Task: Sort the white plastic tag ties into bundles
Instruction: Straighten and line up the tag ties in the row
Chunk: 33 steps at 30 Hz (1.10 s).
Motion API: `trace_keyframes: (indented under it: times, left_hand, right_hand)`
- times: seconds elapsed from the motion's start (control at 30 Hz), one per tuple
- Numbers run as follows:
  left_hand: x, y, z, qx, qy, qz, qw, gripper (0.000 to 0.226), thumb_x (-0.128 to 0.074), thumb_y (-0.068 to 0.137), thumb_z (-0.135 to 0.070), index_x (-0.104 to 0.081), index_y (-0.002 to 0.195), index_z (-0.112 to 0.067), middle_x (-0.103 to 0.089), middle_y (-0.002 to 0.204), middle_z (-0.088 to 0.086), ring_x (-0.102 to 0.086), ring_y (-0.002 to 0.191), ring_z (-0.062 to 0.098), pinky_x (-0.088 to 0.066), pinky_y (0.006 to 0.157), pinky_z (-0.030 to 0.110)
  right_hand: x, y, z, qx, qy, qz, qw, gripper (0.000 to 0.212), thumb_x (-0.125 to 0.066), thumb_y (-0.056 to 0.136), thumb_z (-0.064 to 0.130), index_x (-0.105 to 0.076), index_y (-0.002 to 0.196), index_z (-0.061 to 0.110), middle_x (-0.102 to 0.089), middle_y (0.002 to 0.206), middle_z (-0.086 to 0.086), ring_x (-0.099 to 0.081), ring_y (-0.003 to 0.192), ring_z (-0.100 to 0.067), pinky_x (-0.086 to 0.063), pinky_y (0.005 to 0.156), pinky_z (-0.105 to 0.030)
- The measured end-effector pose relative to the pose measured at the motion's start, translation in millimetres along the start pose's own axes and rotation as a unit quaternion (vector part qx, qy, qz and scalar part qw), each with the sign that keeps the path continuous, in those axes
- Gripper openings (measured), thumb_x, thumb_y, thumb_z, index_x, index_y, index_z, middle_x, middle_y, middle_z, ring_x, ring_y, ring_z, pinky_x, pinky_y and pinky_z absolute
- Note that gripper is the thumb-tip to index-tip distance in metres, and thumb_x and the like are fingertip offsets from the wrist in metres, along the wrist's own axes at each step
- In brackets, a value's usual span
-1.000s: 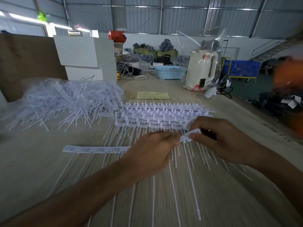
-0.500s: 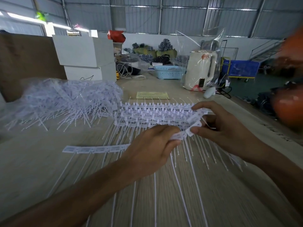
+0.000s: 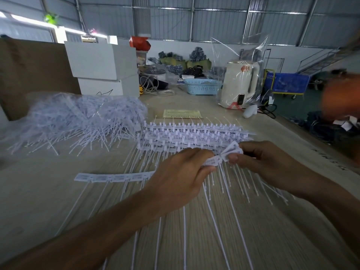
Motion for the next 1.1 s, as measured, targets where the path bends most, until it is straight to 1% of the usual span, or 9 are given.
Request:
trace_keyframes:
  times: [0.13,0.23,0.3,0.43,0.6,0.73,0.9,1.03,1.1]
  left_hand:
    - [1,1,0,-0.011,0.001,-0.006,1.000,0.027,-0.057,0.097,-0.028,-0.064,0.117,-0.012,-0.068,0.094,0.005,-0.063,0.079,0.020,-0.054,0.064,0.041]
    - [0,2,2,-0.004,-0.016,-0.003,1.000,0.025,-0.058,0.097,-0.029,-0.064,0.116,-0.014,-0.066,0.093,0.002,-0.060,0.077,0.018,-0.052,0.063,0.040]
    - [0,4,4,0.005,-0.024,-0.003,1.000,0.022,-0.058,0.098,-0.028,-0.065,0.114,-0.014,-0.064,0.091,-0.001,-0.058,0.076,0.017,-0.051,0.064,0.040]
    - [-2,8,6,0.017,-0.029,-0.004,0.999,0.019,-0.060,0.098,-0.026,-0.066,0.113,-0.015,-0.066,0.089,-0.002,-0.057,0.074,0.014,-0.049,0.065,0.038]
    - [-1,8,10,0.044,-0.041,-0.017,0.998,0.027,-0.061,0.098,-0.028,-0.067,0.120,-0.012,-0.072,0.097,0.002,-0.061,0.076,0.014,-0.050,0.069,0.032]
    - [-3,9,9,0.054,-0.052,-0.003,0.997,0.021,-0.061,0.099,-0.028,-0.069,0.113,-0.014,-0.068,0.084,-0.001,-0.055,0.067,0.009,-0.043,0.062,0.027]
    - [-3,16,9,0.062,-0.065,0.005,0.996,0.017,-0.059,0.100,-0.028,-0.069,0.099,-0.014,-0.061,0.068,0.000,-0.052,0.056,0.010,-0.046,0.058,0.034]
    - [-1,20,8,0.066,-0.075,0.007,0.995,0.020,-0.059,0.100,-0.029,-0.067,0.089,-0.014,-0.058,0.064,-0.002,-0.051,0.053,0.011,-0.042,0.055,0.030]
    - [0,20,7,0.063,-0.076,0.005,0.995,0.022,-0.059,0.100,-0.028,-0.065,0.084,-0.014,-0.055,0.062,-0.004,-0.049,0.053,0.011,-0.040,0.055,0.029]
  right_hand:
    - [-5,1,-5,-0.008,-0.009,0.009,1.000,0.044,-0.049,0.094,0.043,-0.060,0.088,0.001,-0.060,0.071,-0.006,-0.058,0.061,-0.014,-0.050,0.061,-0.030]
    - [-5,3,-2,0.007,-0.067,-0.019,0.998,0.033,-0.045,0.095,0.044,-0.056,0.079,0.018,-0.053,0.063,0.003,-0.047,0.053,-0.009,-0.037,0.053,-0.019]
    - [-1,4,1,0.016,-0.135,-0.065,0.989,0.029,-0.042,0.092,0.049,-0.054,0.077,0.027,-0.051,0.061,0.007,-0.048,0.056,-0.012,-0.034,0.055,-0.027]
    - [1,6,1,0.011,-0.225,-0.113,0.968,0.049,-0.033,0.089,0.057,-0.061,0.082,0.017,-0.056,0.061,0.001,-0.052,0.055,-0.015,-0.036,0.056,-0.034]
    - [1,2,7,0.028,-0.257,-0.166,0.952,0.052,-0.034,0.093,0.054,-0.049,0.061,0.015,-0.049,0.050,-0.003,-0.046,0.045,-0.014,-0.035,0.055,-0.034]
    - [4,4,2,0.005,-0.210,-0.175,0.962,0.049,-0.046,0.096,0.043,-0.051,0.059,0.013,-0.050,0.051,-0.002,-0.049,0.051,-0.017,-0.033,0.054,-0.021]
    - [11,7,-6,-0.028,-0.100,-0.185,0.977,0.048,-0.055,0.100,0.032,-0.050,0.054,0.020,-0.046,0.048,0.006,-0.041,0.044,-0.006,-0.030,0.050,-0.017]
    - [9,7,-12,-0.071,0.008,-0.175,0.982,0.048,-0.055,0.100,0.034,-0.053,0.055,0.018,-0.042,0.047,0.008,-0.034,0.041,-0.003,-0.030,0.045,-0.012]
    - [7,6,-17,-0.110,0.088,-0.160,0.977,0.048,-0.055,0.099,0.037,-0.054,0.055,0.018,-0.037,0.048,0.008,-0.028,0.042,-0.006,-0.027,0.043,-0.017]
Point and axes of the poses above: each hand's wrist, its own y-axis towards the middle knuckle, its own x-axis out of the back of the hand, z = x × y, the point moved 7 cm from there along y, towards the middle knuckle
